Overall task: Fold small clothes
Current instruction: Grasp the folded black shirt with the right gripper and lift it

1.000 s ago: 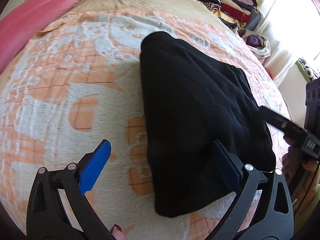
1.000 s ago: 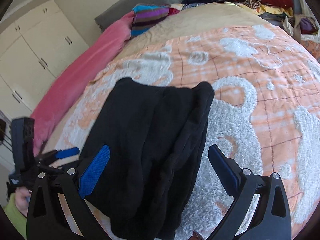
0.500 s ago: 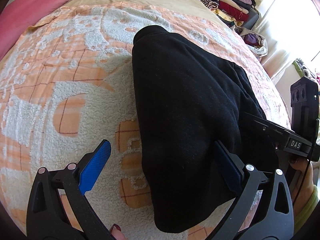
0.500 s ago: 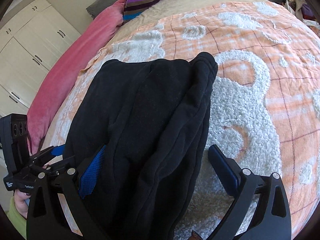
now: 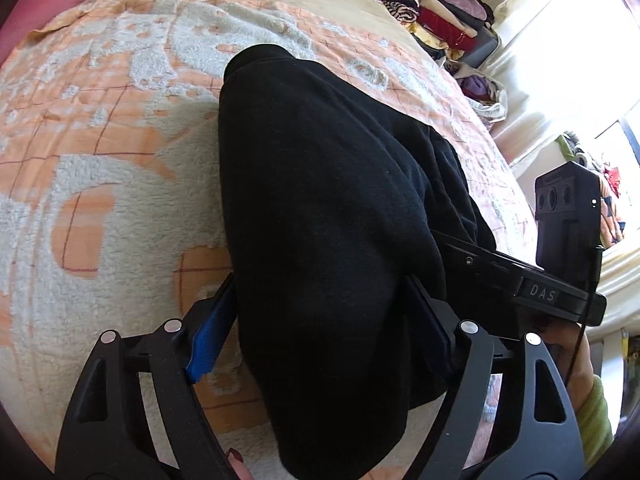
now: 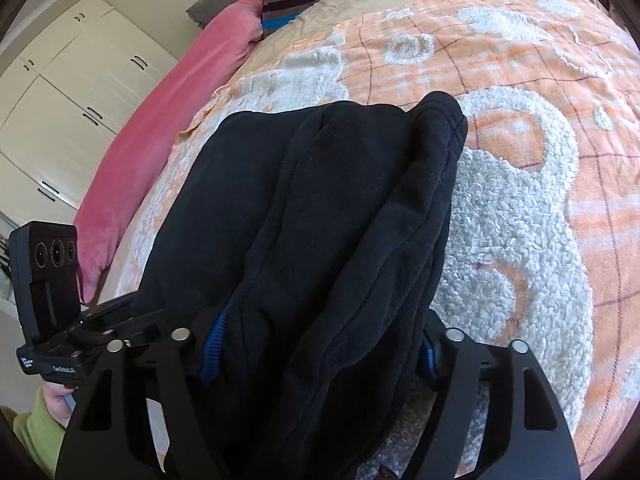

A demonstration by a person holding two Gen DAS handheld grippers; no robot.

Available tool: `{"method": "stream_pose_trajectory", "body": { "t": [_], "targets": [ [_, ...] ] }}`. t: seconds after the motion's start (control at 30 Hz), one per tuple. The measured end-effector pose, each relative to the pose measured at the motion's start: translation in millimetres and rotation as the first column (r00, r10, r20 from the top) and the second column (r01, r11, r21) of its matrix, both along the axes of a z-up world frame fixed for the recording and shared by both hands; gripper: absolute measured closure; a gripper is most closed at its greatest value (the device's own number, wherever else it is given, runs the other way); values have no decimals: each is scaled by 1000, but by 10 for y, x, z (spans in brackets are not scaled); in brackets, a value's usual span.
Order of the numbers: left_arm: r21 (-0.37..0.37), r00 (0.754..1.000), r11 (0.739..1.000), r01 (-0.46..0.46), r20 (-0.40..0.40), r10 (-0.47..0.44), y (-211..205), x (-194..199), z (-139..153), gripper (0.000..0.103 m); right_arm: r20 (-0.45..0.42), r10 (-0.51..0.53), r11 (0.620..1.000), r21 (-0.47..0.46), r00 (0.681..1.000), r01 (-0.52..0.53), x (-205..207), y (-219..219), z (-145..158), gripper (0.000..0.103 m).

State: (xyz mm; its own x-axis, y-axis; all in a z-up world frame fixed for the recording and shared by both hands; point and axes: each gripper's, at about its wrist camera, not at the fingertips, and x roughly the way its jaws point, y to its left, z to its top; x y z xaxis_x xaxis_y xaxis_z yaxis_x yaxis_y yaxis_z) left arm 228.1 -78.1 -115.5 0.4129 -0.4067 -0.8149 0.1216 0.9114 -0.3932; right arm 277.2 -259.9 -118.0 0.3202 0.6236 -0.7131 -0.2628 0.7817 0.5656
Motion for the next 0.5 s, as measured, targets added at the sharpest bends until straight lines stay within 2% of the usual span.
{"method": "stream_pose_trajectory", "body": {
  "t": [0.23,0.5],
  "targets": [
    [32,999,999,9,38,-10,-79,-2,86,46,16,14,999,36,1000,-14,2,25,58,50],
    [18,994,1000,4,108,-6,-53,-54,369,53,83,17,997,70,996,-23,-65,28,278,55]
  ]
}}
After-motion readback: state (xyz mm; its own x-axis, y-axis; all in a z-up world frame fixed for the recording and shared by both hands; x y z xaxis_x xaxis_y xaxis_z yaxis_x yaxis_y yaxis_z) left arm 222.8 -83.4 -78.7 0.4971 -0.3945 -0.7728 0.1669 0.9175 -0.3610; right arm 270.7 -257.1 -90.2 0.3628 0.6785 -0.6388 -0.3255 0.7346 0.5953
